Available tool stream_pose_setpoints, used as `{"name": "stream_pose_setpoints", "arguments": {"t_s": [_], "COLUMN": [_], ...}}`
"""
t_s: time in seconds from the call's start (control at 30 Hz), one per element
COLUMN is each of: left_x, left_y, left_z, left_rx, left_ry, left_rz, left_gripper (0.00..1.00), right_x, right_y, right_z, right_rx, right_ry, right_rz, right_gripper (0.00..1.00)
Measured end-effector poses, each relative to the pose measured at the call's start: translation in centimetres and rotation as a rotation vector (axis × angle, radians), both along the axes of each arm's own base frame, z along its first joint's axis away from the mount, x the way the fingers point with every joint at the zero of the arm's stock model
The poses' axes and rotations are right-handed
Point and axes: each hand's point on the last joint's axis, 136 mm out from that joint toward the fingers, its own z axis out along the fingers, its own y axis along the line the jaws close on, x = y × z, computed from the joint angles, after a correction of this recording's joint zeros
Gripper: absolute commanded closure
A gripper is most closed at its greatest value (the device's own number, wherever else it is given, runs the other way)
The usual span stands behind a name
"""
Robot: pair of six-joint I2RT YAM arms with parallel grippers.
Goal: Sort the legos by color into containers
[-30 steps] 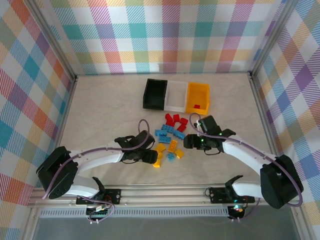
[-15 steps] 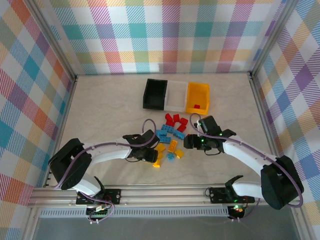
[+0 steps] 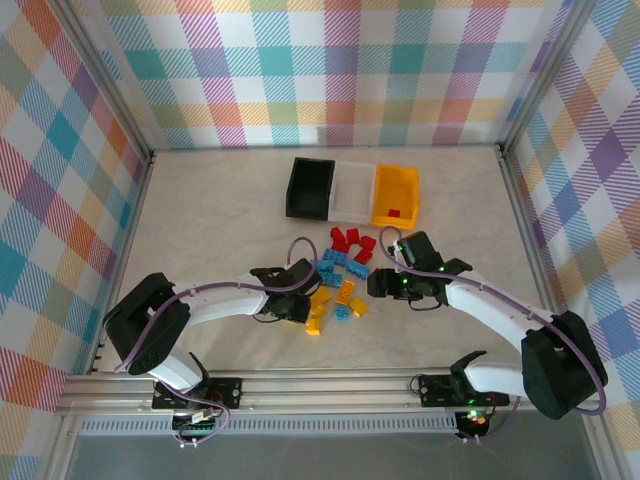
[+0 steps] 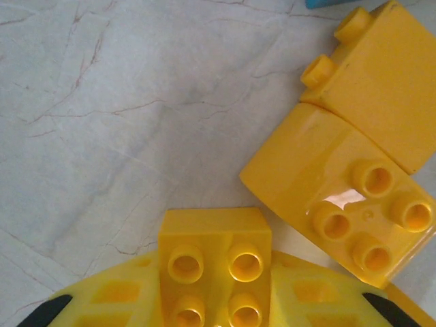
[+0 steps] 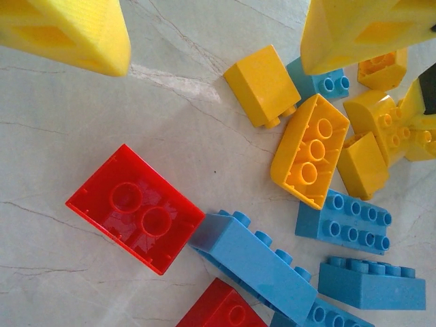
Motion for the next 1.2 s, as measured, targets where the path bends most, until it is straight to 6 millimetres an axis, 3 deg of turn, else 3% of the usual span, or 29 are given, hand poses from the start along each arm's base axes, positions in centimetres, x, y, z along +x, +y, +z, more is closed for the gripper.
{"name": "stream_pose_setpoints", "arguments": {"t_s": [0.17, 0.33, 0.43, 0.6, 0.7, 0.8, 0.97, 1.2], "left_x": [0.0, 1.8, 5.3, 13.4, 17.9, 22.1, 27.4, 30.6], "left_y": [0.5, 0.9, 1.2, 0.5, -0.3, -1.6, -3.4, -4.1], "left_z": [0.7, 4.4, 7.5, 12.9, 14.7, 14.9, 12.9, 10.1], "left_rx": [0.018, -0.023, -0.066, -0.12, -0.13, -0.123, -0.083, -0.03], "left_ry": [-0.011, -0.073, -0.13, -0.262, -0.32, -0.354, -0.374, -0.364], "left_rz": [-0.002, 0.01, 0.055, 0.098, 0.1, 0.089, 0.064, 0.043], "left_gripper": [0.74, 0.74, 0.74, 0.74, 0.74, 0.75, 0.75, 0.75], "right_x": [0.0, 0.0, 0.0, 0.1, 0.2, 0.1, -0.3, -0.9], "right_y": [0.0, 0.0, 0.0, 0.0, 0.1, 0.1, -0.2, -0.6], "right_z": [0.0, 0.0, 0.0, 0.4, 0.9, 1.5, 2.6, 3.4], "right_rx": [0.0, -0.001, 0.0, 0.005, 0.016, 0.025, 0.035, 0.038], "right_ry": [-0.001, -0.001, -0.002, -0.011, -0.029, -0.044, -0.066, -0.082], "right_rz": [0.0, 0.0, 0.0, 0.0, 0.0, 0.0, 0.001, 0.004], "right_gripper": [0.33, 0.33, 0.33, 0.33, 0.33, 0.33, 0.33, 0.33]}}
